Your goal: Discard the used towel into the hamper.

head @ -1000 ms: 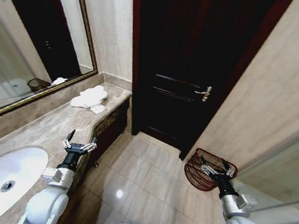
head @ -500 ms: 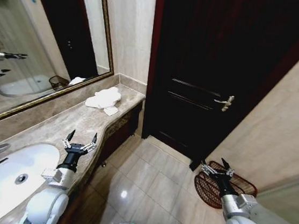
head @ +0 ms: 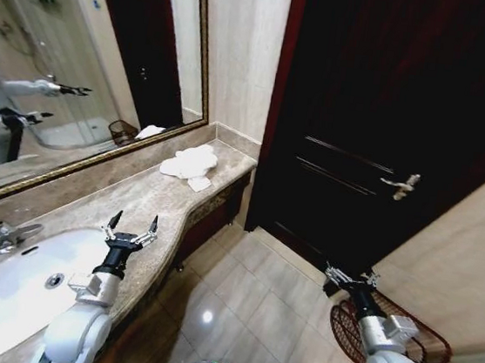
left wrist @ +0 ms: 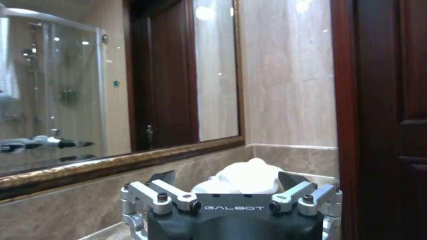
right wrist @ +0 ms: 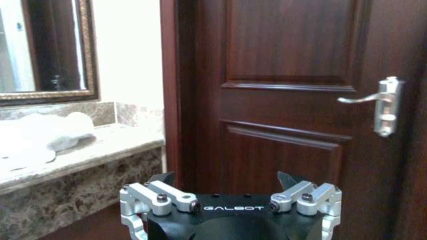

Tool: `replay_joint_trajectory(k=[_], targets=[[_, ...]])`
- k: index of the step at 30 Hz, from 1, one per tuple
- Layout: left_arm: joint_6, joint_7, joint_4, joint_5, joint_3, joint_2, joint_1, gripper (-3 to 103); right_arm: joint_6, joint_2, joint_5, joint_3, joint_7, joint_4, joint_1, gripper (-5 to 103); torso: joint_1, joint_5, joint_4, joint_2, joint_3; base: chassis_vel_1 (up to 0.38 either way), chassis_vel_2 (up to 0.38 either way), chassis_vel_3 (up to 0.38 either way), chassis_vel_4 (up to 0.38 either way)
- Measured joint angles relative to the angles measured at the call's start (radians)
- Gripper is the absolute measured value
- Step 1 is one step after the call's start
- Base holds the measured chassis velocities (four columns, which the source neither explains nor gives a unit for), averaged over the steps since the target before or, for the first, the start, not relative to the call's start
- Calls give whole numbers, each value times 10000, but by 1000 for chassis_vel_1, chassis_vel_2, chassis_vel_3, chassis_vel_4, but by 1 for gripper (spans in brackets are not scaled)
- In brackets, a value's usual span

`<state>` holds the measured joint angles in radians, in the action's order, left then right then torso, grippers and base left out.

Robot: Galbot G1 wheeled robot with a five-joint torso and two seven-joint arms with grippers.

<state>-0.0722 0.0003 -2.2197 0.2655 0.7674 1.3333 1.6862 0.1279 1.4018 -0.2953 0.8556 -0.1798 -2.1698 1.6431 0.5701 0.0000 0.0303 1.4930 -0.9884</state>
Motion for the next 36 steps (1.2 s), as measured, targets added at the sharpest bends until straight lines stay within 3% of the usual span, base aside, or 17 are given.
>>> replay_joint_trajectory(k=[36], targets=[[-214,-88,29,-1,6,46,-19,100,4,-38,15,-83,-43,88,-132,100,0,0,-1,0,0,-63,77,79,-63]])
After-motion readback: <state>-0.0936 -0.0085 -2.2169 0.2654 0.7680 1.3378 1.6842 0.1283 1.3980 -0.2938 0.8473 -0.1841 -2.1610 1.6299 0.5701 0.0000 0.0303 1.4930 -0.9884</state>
